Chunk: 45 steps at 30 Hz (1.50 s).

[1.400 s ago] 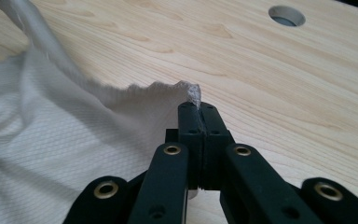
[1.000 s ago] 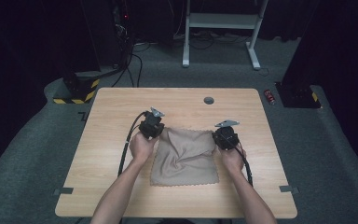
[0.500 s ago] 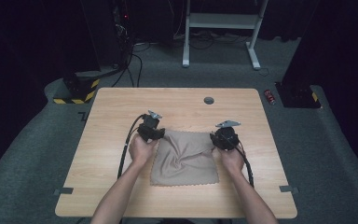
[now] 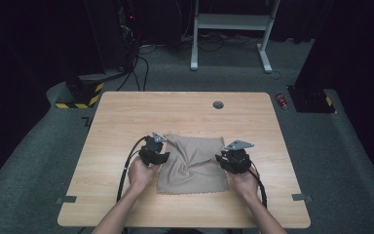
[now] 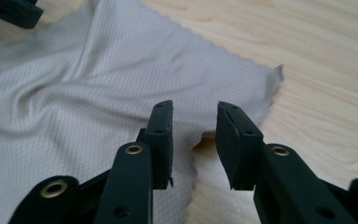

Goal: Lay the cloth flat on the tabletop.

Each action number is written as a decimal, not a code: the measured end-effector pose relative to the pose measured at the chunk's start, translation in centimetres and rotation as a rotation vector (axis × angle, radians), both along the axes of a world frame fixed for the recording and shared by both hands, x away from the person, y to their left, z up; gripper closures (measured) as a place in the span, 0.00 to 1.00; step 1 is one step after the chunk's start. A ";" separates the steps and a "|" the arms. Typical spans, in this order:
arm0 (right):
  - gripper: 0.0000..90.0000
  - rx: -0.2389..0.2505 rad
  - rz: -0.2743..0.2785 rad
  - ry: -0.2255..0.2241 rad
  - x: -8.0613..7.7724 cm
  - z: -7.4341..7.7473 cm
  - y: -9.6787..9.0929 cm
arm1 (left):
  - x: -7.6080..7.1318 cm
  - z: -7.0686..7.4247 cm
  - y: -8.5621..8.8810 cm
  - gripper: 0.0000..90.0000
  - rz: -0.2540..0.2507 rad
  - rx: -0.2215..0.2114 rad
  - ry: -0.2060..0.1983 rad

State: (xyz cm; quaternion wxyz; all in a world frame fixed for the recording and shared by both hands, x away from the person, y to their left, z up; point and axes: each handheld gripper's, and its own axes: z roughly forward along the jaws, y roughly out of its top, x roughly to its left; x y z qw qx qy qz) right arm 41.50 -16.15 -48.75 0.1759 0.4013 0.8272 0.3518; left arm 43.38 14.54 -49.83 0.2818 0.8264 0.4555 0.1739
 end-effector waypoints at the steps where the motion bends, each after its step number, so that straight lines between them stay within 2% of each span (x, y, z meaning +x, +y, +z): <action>1: 0.73 -0.017 0.000 0.005 0.0 -0.3 0.2 | -0.1 -0.1 -0.1 0.66 -0.001 0.005 0.003; 3: 0.77 -0.038 -0.005 0.020 0.1 -0.9 0.3 | -0.2 -0.4 -0.2 0.67 -0.007 0.016 0.006; 6: 0.95 -0.044 0.000 0.043 0.3 -1.6 0.0 | -0.3 -0.7 -0.2 0.67 -0.010 0.024 0.006; 10: 0.99 -0.048 -0.017 0.046 0.4 -1.8 -0.6 | -0.6 -0.7 -0.2 0.66 -0.017 0.046 -0.008; 13: 0.99 -0.059 -0.036 0.036 0.5 -1.6 -1.1 | -1.1 -0.7 -0.2 0.66 -0.023 0.063 -0.026; 15: 0.97 -0.059 -0.042 0.046 0.5 -1.6 -1.4 | -1.6 -0.7 -0.1 0.66 -0.026 0.059 -0.025; 17: 0.88 -0.071 -0.055 0.040 0.3 -1.6 -1.5 | -1.9 -0.7 0.0 0.64 -0.030 0.058 -0.022; 20: 0.83 -0.055 -0.058 0.015 -0.7 -1.1 -1.8 | -3.1 -0.4 0.3 0.64 -0.043 0.066 -0.040; 22: 0.84 -0.043 -0.047 0.003 -1.6 -0.9 -1.9 | -4.0 0.0 0.7 0.64 -0.048 0.038 -0.048; 23: 0.84 -0.036 -0.040 0.005 -2.1 -0.8 -2.0 | -4.6 0.2 1.1 0.64 -0.047 0.010 -0.050; 24: 0.84 -0.027 -0.014 0.001 -2.7 -0.8 -2.0 | -5.1 0.3 1.3 0.63 -0.046 -0.011 -0.049; 28: 0.84 -0.039 0.031 0.011 -4.6 -1.4 -1.8 | -6.9 0.3 2.3 0.62 -0.046 -0.079 -0.028; 33: 0.84 -0.029 0.043 0.031 -6.3 -2.5 -1.9 | -9.0 -0.6 3.0 0.62 -0.035 -0.112 -0.011; 36: 0.81 -0.024 0.038 0.037 -6.9 -2.8 -2.0 | -9.5 -0.8 3.0 0.63 -0.030 -0.114 -0.010; 43: 0.80 -0.039 0.054 0.020 -7.9 -2.5 -2.1 | -10.4 -1.1 1.9 0.69 -0.073 -0.052 -0.022; 45: 0.81 -0.054 0.059 0.028 -8.1 -2.6 -2.0 | -10.5 -1.3 1.7 0.71 -0.080 -0.053 -0.018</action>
